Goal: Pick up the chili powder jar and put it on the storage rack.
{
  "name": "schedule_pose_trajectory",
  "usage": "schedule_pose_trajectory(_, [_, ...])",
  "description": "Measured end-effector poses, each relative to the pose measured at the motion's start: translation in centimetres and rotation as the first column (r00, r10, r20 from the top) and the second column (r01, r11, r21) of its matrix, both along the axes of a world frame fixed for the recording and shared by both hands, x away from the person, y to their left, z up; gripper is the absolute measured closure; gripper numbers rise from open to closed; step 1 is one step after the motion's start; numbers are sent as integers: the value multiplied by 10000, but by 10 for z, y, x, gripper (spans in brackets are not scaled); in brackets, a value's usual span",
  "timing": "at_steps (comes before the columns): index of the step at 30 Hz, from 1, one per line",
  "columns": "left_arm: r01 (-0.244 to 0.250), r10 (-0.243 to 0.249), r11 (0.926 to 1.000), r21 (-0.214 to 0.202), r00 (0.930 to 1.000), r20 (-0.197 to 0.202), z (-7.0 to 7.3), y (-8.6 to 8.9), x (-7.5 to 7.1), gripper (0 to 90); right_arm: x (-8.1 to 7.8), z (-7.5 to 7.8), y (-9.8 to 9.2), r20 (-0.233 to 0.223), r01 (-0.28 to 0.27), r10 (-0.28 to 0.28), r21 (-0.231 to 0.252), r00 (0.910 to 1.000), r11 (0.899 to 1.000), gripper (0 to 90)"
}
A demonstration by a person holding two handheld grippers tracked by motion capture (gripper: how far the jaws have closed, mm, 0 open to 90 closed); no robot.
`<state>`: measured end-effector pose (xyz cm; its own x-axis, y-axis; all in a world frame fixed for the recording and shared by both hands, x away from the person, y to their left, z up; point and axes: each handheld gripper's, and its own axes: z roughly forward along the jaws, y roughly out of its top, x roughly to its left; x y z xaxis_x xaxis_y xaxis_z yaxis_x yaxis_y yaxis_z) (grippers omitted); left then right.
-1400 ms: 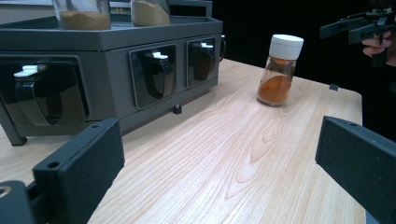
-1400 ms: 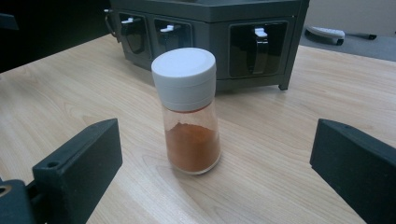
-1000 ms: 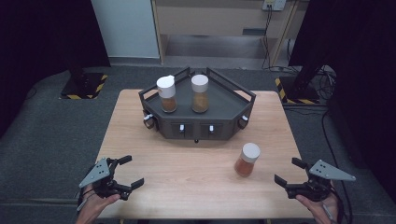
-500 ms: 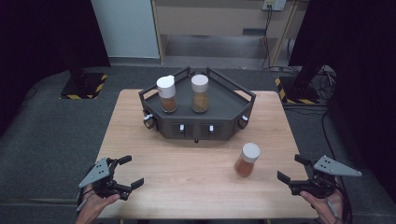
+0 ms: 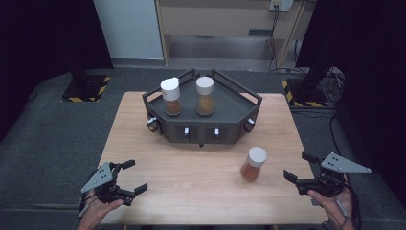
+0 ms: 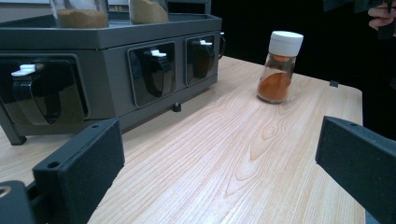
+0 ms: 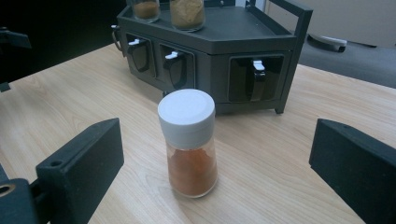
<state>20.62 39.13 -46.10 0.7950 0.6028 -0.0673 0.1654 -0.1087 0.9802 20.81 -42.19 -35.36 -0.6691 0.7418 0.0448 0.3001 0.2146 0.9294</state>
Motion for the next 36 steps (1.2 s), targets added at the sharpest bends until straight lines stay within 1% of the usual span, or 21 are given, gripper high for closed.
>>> schedule_pose_trajectory(6, [2,-2,10000,5,10000,2,0,0,0,0,9,2,7,-27,-104,104,-141,9999,9998,35])
schedule_pose_trajectory(14, [5,-5,10000,23,10000,-3,0,0,0,0,21,2,17,-139,-388,384,-292,9992,9988,35])
schedule_pose_trajectory(27, [20,-20,10000,50,10000,-7,1,0,0,0,41,0,35,-345,-889,870,-602,9956,9942,36])
schedule_pose_trajectory(36, [-4,4,10000,61,10000,-5,1,-1,0,0,52,-3,42,-521,-1027,992,-686,9937,9923,35])
